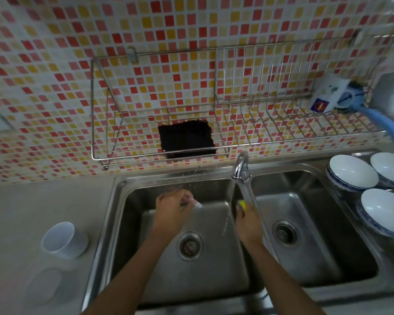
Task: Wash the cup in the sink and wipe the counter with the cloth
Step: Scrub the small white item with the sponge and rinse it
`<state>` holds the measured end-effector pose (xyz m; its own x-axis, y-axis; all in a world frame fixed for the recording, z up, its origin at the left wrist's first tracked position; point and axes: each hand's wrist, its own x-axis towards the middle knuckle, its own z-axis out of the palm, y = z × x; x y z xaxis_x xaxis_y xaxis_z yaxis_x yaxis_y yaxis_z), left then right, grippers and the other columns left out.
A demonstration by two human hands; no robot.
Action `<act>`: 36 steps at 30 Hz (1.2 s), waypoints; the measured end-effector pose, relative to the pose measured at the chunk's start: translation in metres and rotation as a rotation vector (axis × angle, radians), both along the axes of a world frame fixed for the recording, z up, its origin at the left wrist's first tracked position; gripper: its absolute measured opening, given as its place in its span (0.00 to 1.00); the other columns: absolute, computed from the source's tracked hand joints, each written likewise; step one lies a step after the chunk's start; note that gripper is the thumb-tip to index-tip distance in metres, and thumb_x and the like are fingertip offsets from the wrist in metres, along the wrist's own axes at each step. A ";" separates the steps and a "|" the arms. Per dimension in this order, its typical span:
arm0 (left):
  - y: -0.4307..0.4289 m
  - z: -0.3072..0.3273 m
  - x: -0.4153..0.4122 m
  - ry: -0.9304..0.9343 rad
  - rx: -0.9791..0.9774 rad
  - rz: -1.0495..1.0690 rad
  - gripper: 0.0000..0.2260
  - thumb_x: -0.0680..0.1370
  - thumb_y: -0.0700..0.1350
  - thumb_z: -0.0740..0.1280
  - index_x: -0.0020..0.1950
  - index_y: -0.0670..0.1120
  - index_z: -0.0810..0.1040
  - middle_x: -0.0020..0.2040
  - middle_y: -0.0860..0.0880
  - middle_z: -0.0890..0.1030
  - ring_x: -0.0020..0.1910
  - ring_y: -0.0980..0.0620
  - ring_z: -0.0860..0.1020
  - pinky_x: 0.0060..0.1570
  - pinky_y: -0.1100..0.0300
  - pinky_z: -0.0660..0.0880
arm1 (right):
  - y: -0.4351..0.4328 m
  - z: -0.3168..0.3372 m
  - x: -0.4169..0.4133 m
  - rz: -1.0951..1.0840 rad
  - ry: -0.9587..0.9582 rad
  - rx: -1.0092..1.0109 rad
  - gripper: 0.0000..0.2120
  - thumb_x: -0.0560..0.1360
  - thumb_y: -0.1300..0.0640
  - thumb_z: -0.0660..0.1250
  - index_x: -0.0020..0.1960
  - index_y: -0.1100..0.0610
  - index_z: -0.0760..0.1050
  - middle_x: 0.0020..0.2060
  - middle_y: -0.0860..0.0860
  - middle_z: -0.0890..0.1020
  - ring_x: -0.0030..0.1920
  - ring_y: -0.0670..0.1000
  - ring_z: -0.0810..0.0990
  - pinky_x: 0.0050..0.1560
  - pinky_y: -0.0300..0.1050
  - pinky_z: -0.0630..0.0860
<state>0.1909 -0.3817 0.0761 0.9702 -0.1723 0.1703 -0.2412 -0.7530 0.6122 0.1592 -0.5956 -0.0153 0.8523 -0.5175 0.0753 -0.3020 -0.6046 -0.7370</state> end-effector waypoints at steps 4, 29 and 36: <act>0.026 -0.004 -0.016 -0.007 0.038 0.108 0.01 0.76 0.48 0.70 0.45 0.54 0.79 0.42 0.55 0.81 0.42 0.56 0.78 0.64 0.45 0.67 | 0.016 -0.003 -0.016 0.053 0.055 0.002 0.20 0.80 0.49 0.55 0.62 0.62 0.73 0.55 0.61 0.76 0.51 0.61 0.77 0.48 0.49 0.73; 0.146 0.065 -0.034 -0.073 -0.123 0.414 0.02 0.76 0.48 0.71 0.48 0.52 0.80 0.45 0.55 0.82 0.45 0.54 0.79 0.59 0.45 0.75 | 0.197 0.226 0.163 0.716 -0.018 -0.311 0.11 0.76 0.56 0.67 0.39 0.61 0.71 0.33 0.54 0.76 0.32 0.50 0.74 0.32 0.45 0.71; 0.220 0.061 -0.058 -0.119 -0.080 0.536 0.04 0.74 0.49 0.72 0.44 0.50 0.81 0.42 0.52 0.84 0.42 0.53 0.80 0.49 0.53 0.77 | 0.212 0.232 0.115 0.701 -0.371 -0.127 0.11 0.77 0.54 0.64 0.48 0.60 0.81 0.51 0.57 0.82 0.51 0.54 0.80 0.55 0.50 0.76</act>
<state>0.1325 -0.1618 0.1367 0.8919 0.3581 0.2762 0.0920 -0.7416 0.6644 0.2747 -0.3840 0.2169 0.8838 0.1601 0.4396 0.4298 -0.6489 -0.6278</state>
